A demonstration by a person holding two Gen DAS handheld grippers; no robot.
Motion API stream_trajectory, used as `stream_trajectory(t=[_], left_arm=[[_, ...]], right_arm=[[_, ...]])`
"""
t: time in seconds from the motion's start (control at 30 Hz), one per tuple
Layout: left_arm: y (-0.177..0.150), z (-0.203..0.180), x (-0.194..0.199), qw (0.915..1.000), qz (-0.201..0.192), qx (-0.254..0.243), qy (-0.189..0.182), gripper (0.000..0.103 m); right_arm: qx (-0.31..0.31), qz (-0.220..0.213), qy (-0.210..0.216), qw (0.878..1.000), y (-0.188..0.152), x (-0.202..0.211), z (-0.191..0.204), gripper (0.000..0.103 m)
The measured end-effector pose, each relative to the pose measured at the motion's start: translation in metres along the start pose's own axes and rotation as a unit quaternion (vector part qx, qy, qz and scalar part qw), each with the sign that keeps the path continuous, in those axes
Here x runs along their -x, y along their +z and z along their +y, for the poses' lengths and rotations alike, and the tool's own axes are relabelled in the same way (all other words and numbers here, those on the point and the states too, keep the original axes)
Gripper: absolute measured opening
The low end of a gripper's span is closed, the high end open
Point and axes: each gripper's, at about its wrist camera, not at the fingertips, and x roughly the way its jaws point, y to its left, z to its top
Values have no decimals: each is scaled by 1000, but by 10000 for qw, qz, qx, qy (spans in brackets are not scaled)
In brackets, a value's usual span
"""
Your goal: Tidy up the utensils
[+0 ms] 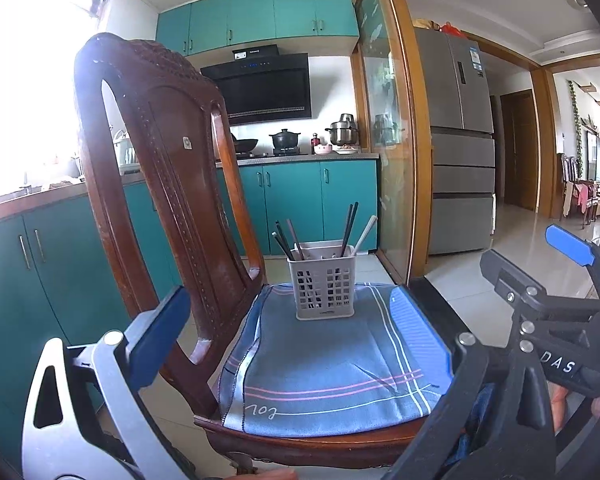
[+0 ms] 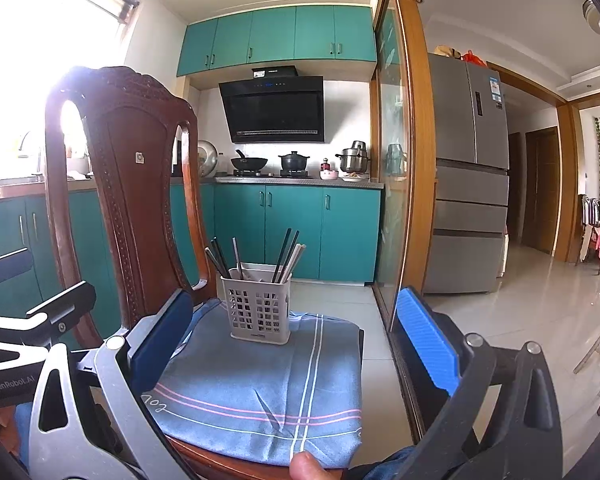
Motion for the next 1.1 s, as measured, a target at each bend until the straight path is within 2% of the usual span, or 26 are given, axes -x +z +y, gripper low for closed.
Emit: stream_trajectory(t=[1.1], left_arm=[[-3,-2,-3,9999,26,48,125,99]], right_arm=[[4,4,-32,10000,-1,3,-2,100]])
